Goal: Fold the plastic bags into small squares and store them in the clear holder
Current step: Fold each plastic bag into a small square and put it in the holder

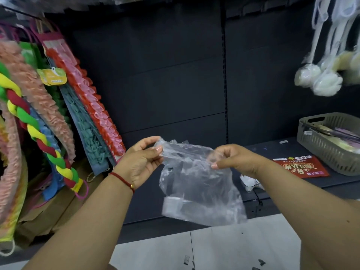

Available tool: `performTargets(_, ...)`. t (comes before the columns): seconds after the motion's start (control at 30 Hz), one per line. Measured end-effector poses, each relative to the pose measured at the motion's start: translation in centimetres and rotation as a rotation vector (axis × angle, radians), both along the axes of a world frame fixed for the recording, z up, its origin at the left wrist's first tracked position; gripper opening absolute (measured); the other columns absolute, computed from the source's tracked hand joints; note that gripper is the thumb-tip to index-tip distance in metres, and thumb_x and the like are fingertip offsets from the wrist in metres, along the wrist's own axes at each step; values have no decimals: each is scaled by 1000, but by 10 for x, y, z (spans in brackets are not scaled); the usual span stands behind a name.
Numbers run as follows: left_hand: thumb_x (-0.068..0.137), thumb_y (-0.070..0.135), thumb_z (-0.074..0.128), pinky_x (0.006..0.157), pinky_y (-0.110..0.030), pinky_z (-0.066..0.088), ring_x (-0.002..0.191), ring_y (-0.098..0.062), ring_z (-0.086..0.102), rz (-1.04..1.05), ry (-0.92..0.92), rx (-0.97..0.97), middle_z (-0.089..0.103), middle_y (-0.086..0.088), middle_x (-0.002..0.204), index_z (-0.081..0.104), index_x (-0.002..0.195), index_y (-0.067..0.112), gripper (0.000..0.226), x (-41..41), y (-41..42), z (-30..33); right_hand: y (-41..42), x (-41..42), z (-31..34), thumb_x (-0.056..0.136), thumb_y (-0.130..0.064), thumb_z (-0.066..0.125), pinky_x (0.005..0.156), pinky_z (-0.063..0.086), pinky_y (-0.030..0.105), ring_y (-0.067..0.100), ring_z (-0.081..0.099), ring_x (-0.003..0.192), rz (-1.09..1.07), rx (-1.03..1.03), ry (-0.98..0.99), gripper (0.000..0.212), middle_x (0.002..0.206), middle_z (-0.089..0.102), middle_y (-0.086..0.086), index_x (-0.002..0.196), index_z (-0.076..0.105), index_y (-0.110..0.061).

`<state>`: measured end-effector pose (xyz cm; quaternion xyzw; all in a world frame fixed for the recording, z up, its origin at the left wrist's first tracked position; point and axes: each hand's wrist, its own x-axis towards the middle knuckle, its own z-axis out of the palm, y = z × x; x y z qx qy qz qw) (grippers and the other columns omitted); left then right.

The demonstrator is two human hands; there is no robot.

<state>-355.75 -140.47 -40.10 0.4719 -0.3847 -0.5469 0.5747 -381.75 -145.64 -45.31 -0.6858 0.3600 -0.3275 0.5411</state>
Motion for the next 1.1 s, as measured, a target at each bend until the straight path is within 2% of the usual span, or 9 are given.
performTargets(0.1, 94, -6, 49, 61, -23, 56, 64, -11, 64, -17, 79, 29, 70, -4, 74, 63, 106, 7, 23, 11, 0, -13, -5, 3, 0, 74, -7, 81, 70, 44, 25, 5, 44, 53, -8, -50, -21, 46, 54, 42, -9, 53, 43, -23)
performTargets(0.17, 95, 11, 53, 63, -27, 56, 63, -13, 62, -25, 100, 69, 67, -4, 72, 65, 105, 3, 17, 16, -2, -20, -4, 9, 1, 77, -5, 79, 65, 47, 23, 3, 44, 51, -14, -100, 45, 43, 52, 40, -11, 58, 42, -17)
performTargets(0.23, 90, 28, 63, 67, -29, 54, 60, -14, 60, 19, 30, 90, 62, -3, 65, 67, 98, 1, 29, 18, -5, -27, -3, 16, 0, 78, -5, 79, 58, 44, 15, -1, 45, 48, -29, -165, 118, 41, 50, 40, -14, 62, 41, -13)
performTargets(0.37, 92, 9, 63, 63, -21, 53, 61, -11, 56, 192, -227, 11, 65, 1, 62, 68, 78, 7, 14, 24, -14, -39, -4, 25, -3, 78, -15, 81, 54, 38, 14, 0, 43, 50, -70, -284, 210, 40, 52, 43, -16, 65, 43, -13)
performTargets(0.5, 97, 20, 59, 66, -24, 54, 66, -9, 62, 191, -307, 24, 68, 1, 73, 67, 90, 12, 13, 31, -16, -42, -7, 28, -3, 78, -19, 81, 49, 33, 13, 4, 32, 51, -118, -320, 191, 42, 51, 38, -16, 65, 40, -15)
performTargets(0.63, 97, 53, 47, 69, -29, 55, 94, -17, 68, -58, -373, 318, 65, -1, 112, 61, 122, 27, 38, 33, -17, -55, -6, 30, -2, 77, -18, 81, 50, 33, 13, 5, 32, 52, -81, -321, 197, 41, 53, 37, -16, 66, 42, -13)
performTargets(0.77, 98, 16, 56, 48, -18, 49, 59, -8, 66, -30, -281, 261, 69, -10, 91, 68, 100, 10, 13, 29, -18, -62, -4, 34, -1, 74, -20, 83, 51, 34, 13, 2, 34, 52, -49, -350, 299, 40, 56, 40, -14, 67, 44, -14)
performTargets(0.83, 95, 4, 58, 49, -16, 51, 57, -8, 65, 29, -238, 207, 67, -11, 79, 67, 88, 4, 11, 28, -19, -61, -2, 35, -2, 73, -23, 84, 52, 34, 12, 2, 37, 52, -56, -382, 361, 40, 58, 43, -12, 67, 45, -16)
performTargets(1.1, 95, 11, 61, 59, -21, 55, 51, -5, 62, 360, -475, -70, 64, 3, 56, 64, 78, 12, 18, 60, -31, -57, -13, 20, -12, 76, -49, 76, 63, 32, 27, 10, 40, 62, -34, -703, 913, 46, 61, 45, -7, 65, 37, -27)
